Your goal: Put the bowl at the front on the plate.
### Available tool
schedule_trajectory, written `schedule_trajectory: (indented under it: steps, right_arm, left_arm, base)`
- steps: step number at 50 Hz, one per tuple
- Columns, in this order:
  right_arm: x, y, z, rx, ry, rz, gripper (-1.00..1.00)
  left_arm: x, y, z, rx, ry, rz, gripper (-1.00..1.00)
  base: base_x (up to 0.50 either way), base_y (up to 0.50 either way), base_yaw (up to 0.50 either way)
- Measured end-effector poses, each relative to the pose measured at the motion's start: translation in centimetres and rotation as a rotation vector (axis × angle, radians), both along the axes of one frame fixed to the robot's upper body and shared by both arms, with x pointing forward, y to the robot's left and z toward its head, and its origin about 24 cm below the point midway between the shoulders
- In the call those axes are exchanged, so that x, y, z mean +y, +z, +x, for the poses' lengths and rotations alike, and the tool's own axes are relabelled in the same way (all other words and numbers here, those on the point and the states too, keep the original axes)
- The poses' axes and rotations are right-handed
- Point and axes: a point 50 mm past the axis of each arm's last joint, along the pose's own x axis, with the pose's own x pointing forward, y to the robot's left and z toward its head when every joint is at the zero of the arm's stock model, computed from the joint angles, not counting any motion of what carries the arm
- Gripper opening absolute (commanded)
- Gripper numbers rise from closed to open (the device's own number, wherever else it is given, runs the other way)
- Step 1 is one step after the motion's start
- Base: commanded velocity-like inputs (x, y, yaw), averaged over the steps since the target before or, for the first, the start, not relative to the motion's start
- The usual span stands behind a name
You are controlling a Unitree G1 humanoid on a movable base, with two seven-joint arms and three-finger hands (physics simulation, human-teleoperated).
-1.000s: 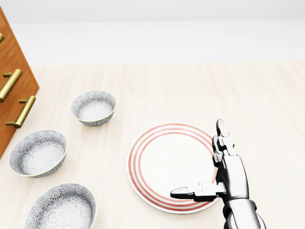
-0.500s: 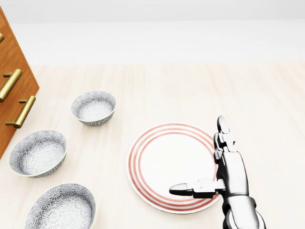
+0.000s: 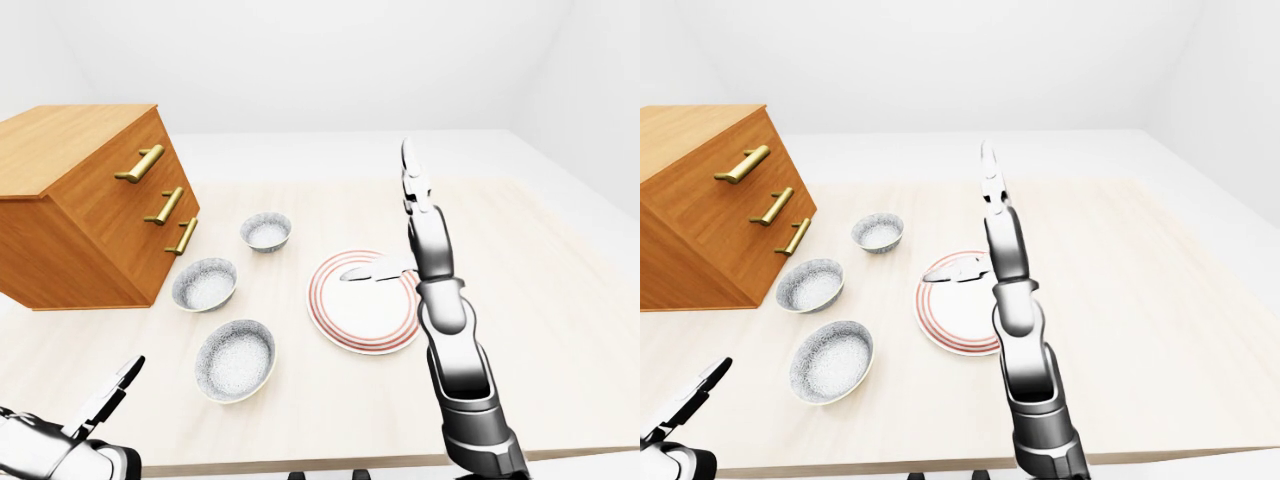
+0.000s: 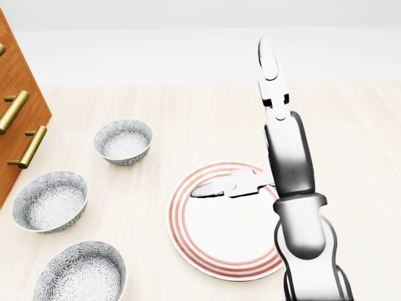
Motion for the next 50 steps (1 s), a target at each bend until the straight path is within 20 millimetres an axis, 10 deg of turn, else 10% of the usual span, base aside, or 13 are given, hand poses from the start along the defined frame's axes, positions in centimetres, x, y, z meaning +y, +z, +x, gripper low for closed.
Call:
schedule_trajectory:
  steps: [16,50]
  right_arm:
    - [3.5,4.2,0.3,-0.167,0.01,-0.364,1.0]
    - [6.4,3.2,2.6,0.079,-0.187,-1.095,1.0]
  left_arm:
    - [0.0,-0.1,0.0,0.002,0.0,-0.003,1.0]
    - [0.0,-0.1,0.1,-0.002,-0.001,-0.007,1.0]
  base:
    - [0.0,0.0,0.0]
    - [0.0,0.0,0.0]
